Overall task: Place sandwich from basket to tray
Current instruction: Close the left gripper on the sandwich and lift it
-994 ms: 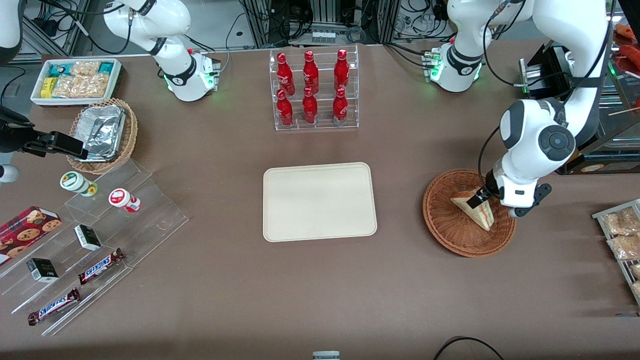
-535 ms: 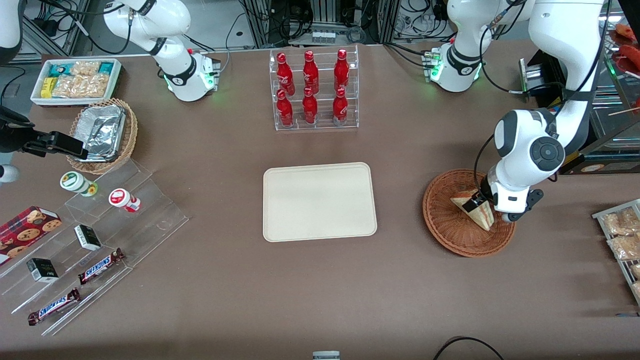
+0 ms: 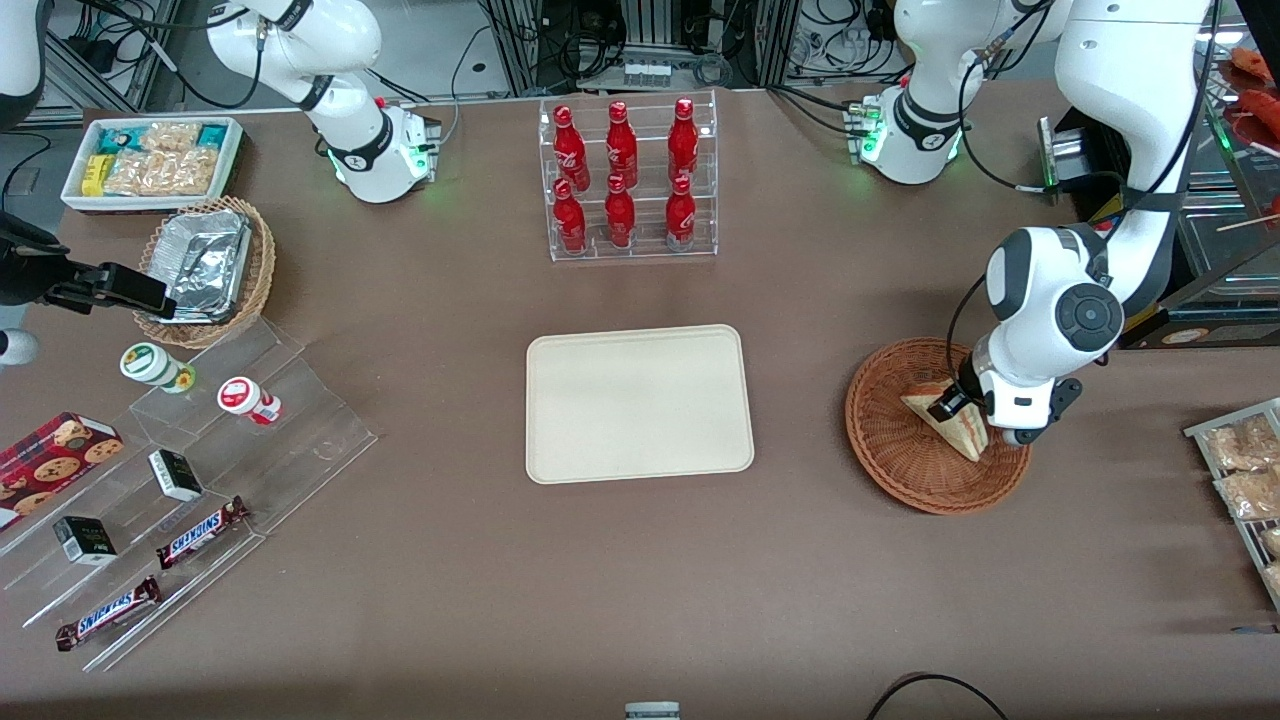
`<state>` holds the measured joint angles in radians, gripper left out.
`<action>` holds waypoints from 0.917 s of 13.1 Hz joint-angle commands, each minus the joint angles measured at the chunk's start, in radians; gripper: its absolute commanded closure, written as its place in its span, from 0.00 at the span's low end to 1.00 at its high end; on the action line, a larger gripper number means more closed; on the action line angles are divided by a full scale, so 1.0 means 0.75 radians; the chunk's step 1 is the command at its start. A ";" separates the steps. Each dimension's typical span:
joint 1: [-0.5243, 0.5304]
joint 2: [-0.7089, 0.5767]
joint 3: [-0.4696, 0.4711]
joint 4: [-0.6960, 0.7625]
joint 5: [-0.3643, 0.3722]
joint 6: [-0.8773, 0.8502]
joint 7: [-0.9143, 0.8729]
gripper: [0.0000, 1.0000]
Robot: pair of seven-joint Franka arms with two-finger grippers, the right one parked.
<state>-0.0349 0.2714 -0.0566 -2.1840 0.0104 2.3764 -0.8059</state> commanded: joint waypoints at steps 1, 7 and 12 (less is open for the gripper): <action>0.002 -0.014 0.000 -0.007 -0.008 -0.004 -0.018 1.00; -0.043 -0.037 -0.041 0.346 0.017 -0.537 0.064 1.00; -0.221 -0.033 -0.045 0.433 0.007 -0.626 0.066 1.00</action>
<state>-0.1462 0.2405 -0.0949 -1.8796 0.0128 1.9250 -0.7662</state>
